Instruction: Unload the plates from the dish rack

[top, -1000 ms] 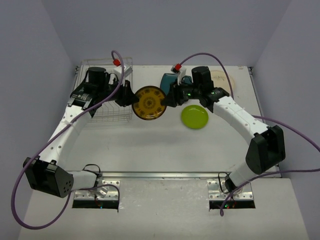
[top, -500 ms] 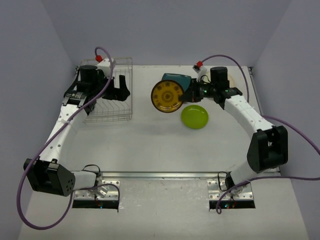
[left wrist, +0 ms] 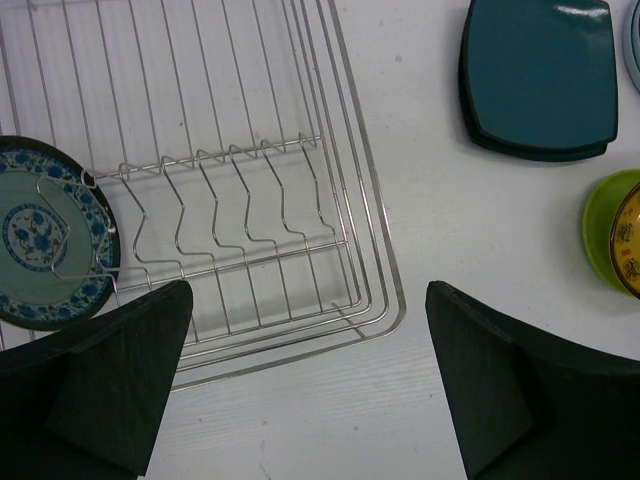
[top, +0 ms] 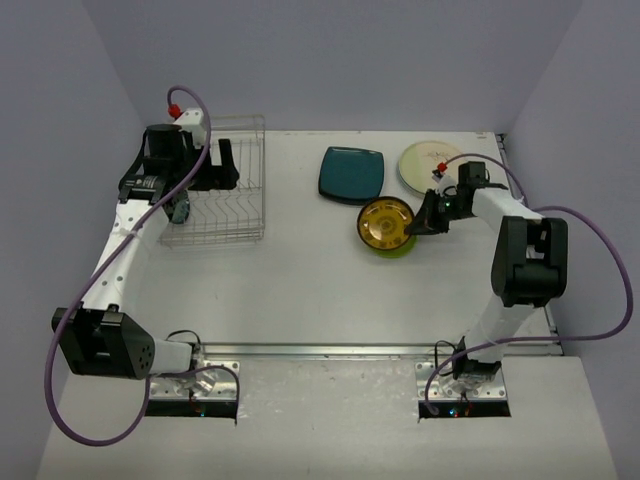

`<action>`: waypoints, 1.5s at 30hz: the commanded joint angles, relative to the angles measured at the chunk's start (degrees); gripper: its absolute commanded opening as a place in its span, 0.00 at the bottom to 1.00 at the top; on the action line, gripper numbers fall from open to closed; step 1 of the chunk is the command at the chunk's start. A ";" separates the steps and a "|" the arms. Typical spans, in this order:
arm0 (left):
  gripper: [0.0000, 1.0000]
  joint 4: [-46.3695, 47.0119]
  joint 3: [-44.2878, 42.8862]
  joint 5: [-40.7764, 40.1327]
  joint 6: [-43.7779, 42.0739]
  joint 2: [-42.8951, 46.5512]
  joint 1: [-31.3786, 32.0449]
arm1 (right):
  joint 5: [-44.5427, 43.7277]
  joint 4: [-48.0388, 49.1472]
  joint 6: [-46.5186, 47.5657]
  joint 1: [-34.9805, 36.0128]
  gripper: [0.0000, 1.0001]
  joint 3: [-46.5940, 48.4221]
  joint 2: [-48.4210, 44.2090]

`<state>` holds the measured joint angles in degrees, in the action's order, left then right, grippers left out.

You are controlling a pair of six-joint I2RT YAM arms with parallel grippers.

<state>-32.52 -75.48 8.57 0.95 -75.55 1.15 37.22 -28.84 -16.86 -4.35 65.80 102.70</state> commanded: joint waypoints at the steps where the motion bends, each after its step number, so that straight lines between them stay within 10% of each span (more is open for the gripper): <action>1: 1.00 2.03 -0.43 -0.89 1.17 -0.38 0.35 | 0.16 -1.99 0.91 -0.96 0.00 1.21 2.98; 6: 1.00 2.31 1.35 -0.44 1.25 -0.21 0.32 | 0.16 -2.37 0.40 -1.54 0.01 3.30 7.14; 12: 1.00 2.56 1.13 -2.09 1.61 -0.57 0.26 | -0.57 -4.39 0.69 -1.54 0.63 5.22 7.58; 26: 0.85 -1.95 -8.62 -18.38 -1.51 -9.64 -3.79 | -12.09 -7.33 8.99 -1.22 0.99 10.48 -5.05; 31: 0.62 -0.33 -10.65 -20.24 -6.85 -16.37 -10.52 | -14.56 -6.09 12.83 -0.51 0.99 10.17 -8.84; 45: 0.44 5.28 -11.08 -21.74 -13.04 -26.77 -16.80 | -13.54 -4.05 14.43 0.40 0.99 5.41 -13.76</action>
<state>-30.63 -84.32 -13.00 -9.78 -100.38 -14.43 23.75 -35.00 -3.95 -4.25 72.43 91.15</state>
